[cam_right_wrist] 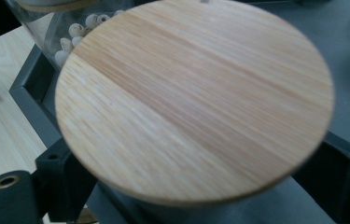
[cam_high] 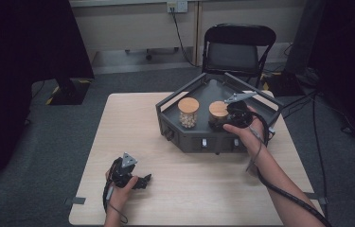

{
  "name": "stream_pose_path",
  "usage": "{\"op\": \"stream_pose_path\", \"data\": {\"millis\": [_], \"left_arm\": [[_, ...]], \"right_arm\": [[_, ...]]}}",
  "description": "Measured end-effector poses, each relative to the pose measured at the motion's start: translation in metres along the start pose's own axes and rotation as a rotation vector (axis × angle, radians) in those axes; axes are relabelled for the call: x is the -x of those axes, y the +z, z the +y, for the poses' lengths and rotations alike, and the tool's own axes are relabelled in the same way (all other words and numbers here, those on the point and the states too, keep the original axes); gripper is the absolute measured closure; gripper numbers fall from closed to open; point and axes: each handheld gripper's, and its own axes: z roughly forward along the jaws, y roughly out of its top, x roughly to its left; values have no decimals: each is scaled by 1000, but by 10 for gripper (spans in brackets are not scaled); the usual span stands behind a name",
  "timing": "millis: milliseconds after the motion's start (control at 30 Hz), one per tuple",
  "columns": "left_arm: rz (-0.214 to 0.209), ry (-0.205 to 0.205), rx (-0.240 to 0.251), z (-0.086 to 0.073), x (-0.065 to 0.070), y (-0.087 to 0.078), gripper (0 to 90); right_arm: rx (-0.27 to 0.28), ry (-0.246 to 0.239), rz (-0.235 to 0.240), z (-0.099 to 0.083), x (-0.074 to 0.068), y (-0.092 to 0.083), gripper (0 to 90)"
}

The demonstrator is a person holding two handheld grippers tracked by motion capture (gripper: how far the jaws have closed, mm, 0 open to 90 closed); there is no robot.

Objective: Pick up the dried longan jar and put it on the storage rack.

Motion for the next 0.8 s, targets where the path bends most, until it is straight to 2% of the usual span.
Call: {"op": "stream_pose_path", "data": {"millis": [100, 267, 500, 567, 800], "left_arm": [[2, -1, 1, 0, 1, 0, 3], [2, -1, 2, 0, 1, 0, 4], [4, -5, 4, -1, 1, 0, 5], [4, -5, 4, -1, 1, 0, 5], [4, -5, 4, -1, 1, 0, 5]], "right_arm": [[7, 20, 4, 0, 2, -3, 62], [12, 6, -7, -1, 0, -6, 56], [40, 27, 3, -8, 0, -12, 37], [53, 34, 19, -10, 2, -14, 26], [62, 27, 12, -15, 2, -21, 22]]}}
